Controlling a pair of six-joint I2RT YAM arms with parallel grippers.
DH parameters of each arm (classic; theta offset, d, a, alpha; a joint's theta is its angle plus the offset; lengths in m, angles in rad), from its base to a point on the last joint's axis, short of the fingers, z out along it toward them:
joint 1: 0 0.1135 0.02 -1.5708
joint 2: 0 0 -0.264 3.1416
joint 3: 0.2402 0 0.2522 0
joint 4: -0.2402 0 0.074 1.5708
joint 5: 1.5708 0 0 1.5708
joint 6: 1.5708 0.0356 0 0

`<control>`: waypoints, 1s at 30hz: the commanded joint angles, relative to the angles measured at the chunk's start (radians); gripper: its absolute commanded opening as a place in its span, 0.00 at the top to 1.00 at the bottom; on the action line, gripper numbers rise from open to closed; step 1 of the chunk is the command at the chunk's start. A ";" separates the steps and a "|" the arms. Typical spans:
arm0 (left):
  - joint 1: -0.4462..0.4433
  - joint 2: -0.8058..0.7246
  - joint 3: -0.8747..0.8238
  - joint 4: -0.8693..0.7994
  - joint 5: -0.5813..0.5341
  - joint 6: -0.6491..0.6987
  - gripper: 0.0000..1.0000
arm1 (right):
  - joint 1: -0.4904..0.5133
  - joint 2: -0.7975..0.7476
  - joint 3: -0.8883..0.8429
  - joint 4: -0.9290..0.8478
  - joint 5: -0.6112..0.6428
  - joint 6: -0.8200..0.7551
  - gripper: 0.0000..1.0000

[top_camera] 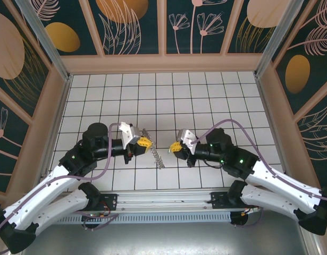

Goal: Put the keys on the keyring

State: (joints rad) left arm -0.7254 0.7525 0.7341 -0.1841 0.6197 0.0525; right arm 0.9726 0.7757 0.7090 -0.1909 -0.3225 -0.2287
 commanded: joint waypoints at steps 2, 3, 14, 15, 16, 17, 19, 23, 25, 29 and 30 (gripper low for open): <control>0.004 0.013 0.048 0.029 0.130 0.056 1.00 | 0.011 0.006 0.078 -0.068 -0.063 -0.103 1.00; 0.003 0.025 0.055 0.026 0.142 0.059 1.00 | 0.011 0.012 0.090 -0.076 -0.068 -0.116 1.00; 0.004 0.075 0.058 0.039 0.166 0.068 1.00 | 0.011 0.049 0.114 -0.047 -0.164 -0.148 1.00; 0.003 0.080 0.060 0.037 0.168 0.069 1.00 | 0.010 0.056 0.119 -0.045 -0.167 -0.151 1.00; 0.004 0.083 0.061 0.037 0.168 0.072 1.00 | 0.009 0.066 0.124 -0.047 -0.169 -0.157 1.00; 0.003 0.084 0.061 0.037 0.165 0.075 1.00 | 0.010 0.075 0.131 -0.047 -0.173 -0.163 1.00; 0.003 0.086 0.061 0.037 0.161 0.074 1.00 | 0.009 0.092 0.139 -0.043 -0.182 -0.167 1.00; 0.004 0.087 0.057 0.038 0.161 0.075 1.00 | 0.009 0.120 0.149 -0.034 -0.192 -0.172 1.00; 0.004 0.087 0.057 0.038 0.162 0.074 1.00 | 0.008 0.125 0.147 -0.024 -0.187 -0.170 1.00; 0.003 0.089 0.056 0.037 0.161 0.075 1.00 | 0.005 0.125 0.144 -0.006 -0.179 -0.160 1.00; 0.004 0.089 0.057 0.036 0.163 0.075 1.00 | 0.005 0.125 0.144 -0.001 -0.183 -0.157 1.00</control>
State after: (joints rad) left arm -0.7254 0.8425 0.7631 -0.1841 0.7525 0.1055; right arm 0.9752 0.9016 0.8185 -0.2436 -0.4892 -0.3851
